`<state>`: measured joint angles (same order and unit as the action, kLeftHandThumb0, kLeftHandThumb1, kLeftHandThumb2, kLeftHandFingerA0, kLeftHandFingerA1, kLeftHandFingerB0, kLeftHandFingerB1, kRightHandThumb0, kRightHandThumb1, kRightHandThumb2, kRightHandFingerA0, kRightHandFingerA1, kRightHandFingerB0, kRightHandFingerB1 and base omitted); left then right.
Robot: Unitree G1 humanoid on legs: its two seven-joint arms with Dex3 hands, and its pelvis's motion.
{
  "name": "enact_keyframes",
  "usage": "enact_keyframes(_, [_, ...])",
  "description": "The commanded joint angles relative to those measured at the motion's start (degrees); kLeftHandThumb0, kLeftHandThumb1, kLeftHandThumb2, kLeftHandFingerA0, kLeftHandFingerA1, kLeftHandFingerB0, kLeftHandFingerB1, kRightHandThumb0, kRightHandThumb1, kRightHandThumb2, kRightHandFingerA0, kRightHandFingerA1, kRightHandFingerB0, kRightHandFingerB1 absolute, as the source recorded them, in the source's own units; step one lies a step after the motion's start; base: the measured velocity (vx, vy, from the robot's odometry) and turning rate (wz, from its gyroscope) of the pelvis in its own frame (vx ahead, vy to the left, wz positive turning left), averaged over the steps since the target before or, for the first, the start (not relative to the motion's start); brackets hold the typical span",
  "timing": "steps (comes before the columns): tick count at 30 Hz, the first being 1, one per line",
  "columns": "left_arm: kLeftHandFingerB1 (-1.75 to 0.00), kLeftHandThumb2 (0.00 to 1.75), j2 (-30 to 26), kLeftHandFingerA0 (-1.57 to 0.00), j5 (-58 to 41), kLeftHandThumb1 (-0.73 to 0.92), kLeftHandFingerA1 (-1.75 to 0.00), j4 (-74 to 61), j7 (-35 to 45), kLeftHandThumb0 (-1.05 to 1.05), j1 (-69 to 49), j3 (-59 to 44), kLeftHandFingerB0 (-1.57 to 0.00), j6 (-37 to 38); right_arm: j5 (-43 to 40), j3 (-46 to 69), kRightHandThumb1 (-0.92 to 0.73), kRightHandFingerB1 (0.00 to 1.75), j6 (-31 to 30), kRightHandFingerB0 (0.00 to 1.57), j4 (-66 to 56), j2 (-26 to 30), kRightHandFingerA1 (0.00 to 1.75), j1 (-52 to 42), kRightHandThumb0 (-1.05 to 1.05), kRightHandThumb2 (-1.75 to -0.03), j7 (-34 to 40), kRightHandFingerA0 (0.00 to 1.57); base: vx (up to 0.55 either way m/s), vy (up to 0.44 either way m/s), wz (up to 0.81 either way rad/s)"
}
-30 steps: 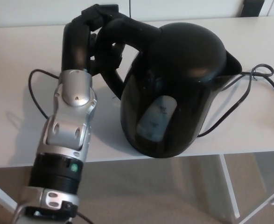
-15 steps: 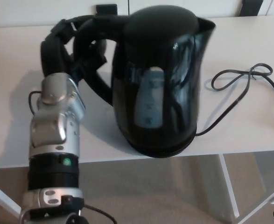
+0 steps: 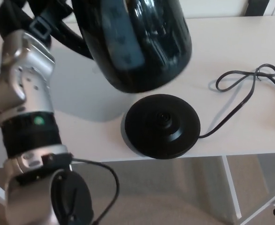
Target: The robot walk towards a table in front and uses its left hand to pick up the pot from the base and places it on the table
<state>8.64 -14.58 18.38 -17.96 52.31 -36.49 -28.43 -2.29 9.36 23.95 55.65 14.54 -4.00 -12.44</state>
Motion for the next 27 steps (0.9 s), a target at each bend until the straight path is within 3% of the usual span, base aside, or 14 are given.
enact_keyframes(1, [-1.08, 0.65, -5.17, -0.81, -7.62, 0.87, -1.75, -0.29, -0.73, -0.17, 4.07, -2.8, -0.56, -2.8, 0.43, -0.12, -0.56, 0.4, -0.86, 0.57, -0.05, 0.58, 0.46, -0.51, -0.64, -0.59, 1.0, 0.76, 0.0, 0.0, 0.0])
enact_keyframes(7, [-1.11, 0.67, -8.57, -0.81, -8.29, 0.85, -1.75, 1.47, 0.14, -0.16, 3.08, -2.81, -0.6, -2.57, 0.47, -0.25, -0.56, 0.41, -0.81, 0.58, -0.06, 0.48, 0.47, -0.49, -0.65, -0.59, 1.16, 0.78, 0.0, 0.0, 0.0])
enact_keyframes(8, [-1.14, 0.77, -10.97, -0.81, -6.8, 0.76, -1.75, 3.08, 1.6, -0.07, 1.67, -2.14, -0.67, -1.8, 0.45, -0.26, -0.57, 0.41, -1.12, 0.58, -0.13, 0.41, 0.48, -0.62, -0.64, -0.59, 1.26, 0.78, 0.0, 0.0, 0.0])
enact_keyframes(13, [-1.15, 0.78, -13.29, -0.8, -6.79, 0.75, -1.75, 4.96, 2.43, -0.07, 0.53, -0.69, -0.66, -0.66, 0.27, -0.31, -0.56, 0.41, -1.23, 0.58, -0.3, 0.39, 0.48, -0.78, -0.64, -0.59, 1.11, 0.77, 0.0, 0.0, 0.0])
enact_keyframes(16, [-1.22, 0.91, -17.48, -0.79, -4.65, 0.67, -1.75, 8.08, 5.98, -0.05, -2.38, 1.13, -0.66, 2.3, 0.3, -0.35, -0.55, 0.41, -0.55, 0.59, 0.19, 0.47, 0.5, -0.41, -0.65, -0.58, 1.05, 0.79, 0.0, 0.0, 0.0])
enact_keyframes(21, [-1.23, 0.9, -19.82, -0.78, -5.1, 0.66, -1.75, 10.55, 7.85, -0.06, -3.64, 2.58, -0.64, 4.39, 0.13, -0.16, -0.55, 0.41, -0.64, 0.59, 0.43, 0.64, 0.49, -0.25, -0.65, -0.58, 1.08, 0.8, 0.0, 0.0, 0.0])
enact_keyframes(22, [-1.18, 0.79, -20.79, -0.81, -5.37, 0.72, -1.75, 11.32, 8.38, -0.05, -4.56, 2.03, -0.65, 4.82, 0.06, -0.12, -0.54, 0.41, -1.6, 0.6, 0.3, 0.52, 0.5, -0.03, -0.64, -0.58, 1.33, 0.8, 0.0, 0.0, 0.0])
enact_keyframes(23, [-1.18, 0.79, -21.26, -0.81, -5.55, 0.72, -1.75, 11.74, 8.62, -0.05, -4.96, 1.86, -0.65, 5.08, 0.03, -0.1, -0.54, 0.41, -2.01, 0.6, 0.24, 0.47, 0.5, 0.06, -0.64, -0.58, 1.44, 0.8, 0.0, 0.0, 0.0])
enact_keyframes(24, [-1.23, 0.92, -21.57, -0.87, -5.16, 0.67, -1.75, 12.09, 9.62, -0.01, -5.91, 2.41, -0.7, 6.2, -0.1, -0.04, -0.54, 0.42, -1.65, 0.62, 0.63, 0.42, 0.49, 0.06, -0.64, -0.58, 1.17, 0.8, 0.0, 0.0, 0.0])
enact_keyframes(25, [-1.23, 0.92, -21.75, -0.87, -5.04, 0.67, -1.75, 12.32, 10.07, -0.01, -6.32, 2.69, -0.7, 6.76, -0.15, -0.01, -0.54, 0.42, -1.5, 0.62, 0.79, 0.4, 0.49, 0.06, -0.64, -0.58, 1.05, 0.8, 0.0, 0.0, 0.0])
enact_keyframes(26, [-1.17, 0.81, -22.15, -0.84, -4.1, 0.7, -1.74, 12.52, 10.55, -0.06, -6.99, 3.81, -0.71, 7.08, -0.03, -0.06, -0.55, 0.42, -1.23, 0.62, 1.23, 0.46, 0.49, 0.77, -0.63, -0.58, 1.1, 0.79, 0.0, 0.0, 0.0])
enact_keyframes(27, [-1.17, 0.81, -22.42, -0.84, -3.84, 0.7, -1.74, 12.72, 10.77, -0.06, -7.33, 4.45, -0.71, 7.39, 0.03, -0.08, -0.55, 0.42, -1.1, 0.62, 1.46, 0.49, 0.49, 1.09, -0.63, -0.58, 1.12, 0.79, 0.0, 0.0, 0.0])
